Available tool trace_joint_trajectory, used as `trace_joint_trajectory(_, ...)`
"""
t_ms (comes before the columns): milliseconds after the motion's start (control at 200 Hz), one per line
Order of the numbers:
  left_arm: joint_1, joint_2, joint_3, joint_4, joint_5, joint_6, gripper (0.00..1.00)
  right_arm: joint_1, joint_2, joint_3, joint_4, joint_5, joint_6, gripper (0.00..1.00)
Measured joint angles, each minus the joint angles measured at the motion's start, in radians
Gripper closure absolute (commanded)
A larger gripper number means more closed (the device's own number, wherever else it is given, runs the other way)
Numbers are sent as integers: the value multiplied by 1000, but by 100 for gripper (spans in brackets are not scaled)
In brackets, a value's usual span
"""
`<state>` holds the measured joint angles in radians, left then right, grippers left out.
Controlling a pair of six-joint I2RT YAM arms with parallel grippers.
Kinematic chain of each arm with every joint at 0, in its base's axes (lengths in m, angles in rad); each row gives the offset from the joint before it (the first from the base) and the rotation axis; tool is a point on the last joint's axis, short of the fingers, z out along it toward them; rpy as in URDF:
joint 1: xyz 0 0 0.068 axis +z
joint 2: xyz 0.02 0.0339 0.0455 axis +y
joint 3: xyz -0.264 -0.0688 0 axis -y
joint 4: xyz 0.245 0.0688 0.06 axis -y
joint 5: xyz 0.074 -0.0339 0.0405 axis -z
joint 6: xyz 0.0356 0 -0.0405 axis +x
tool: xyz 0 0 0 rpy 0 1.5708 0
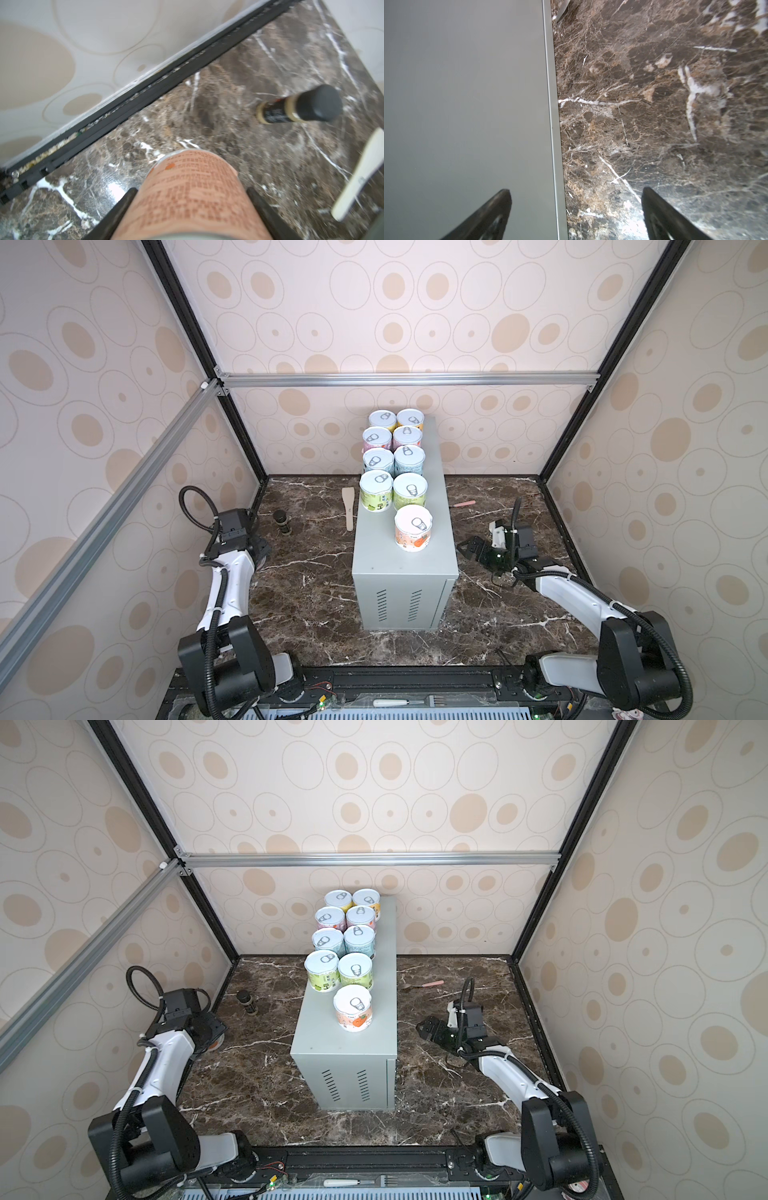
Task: Place and organize the canned foods onto the counter
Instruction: 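Lift the orange-labelled can off the floor with the left gripper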
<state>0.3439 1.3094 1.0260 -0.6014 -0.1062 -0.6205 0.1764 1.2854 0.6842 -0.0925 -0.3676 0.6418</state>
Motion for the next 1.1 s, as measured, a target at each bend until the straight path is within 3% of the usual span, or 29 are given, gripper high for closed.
trace_joint_trajectory(585, -262, 37, 417, -307, 32, 192, 46, 0, -35, 0, 3, -11, -11, 0)
trace_joint_trajectory(1100, -402, 27, 448, -389, 11, 188, 45, 0, -34, 0, 2, -21, -26, 0)
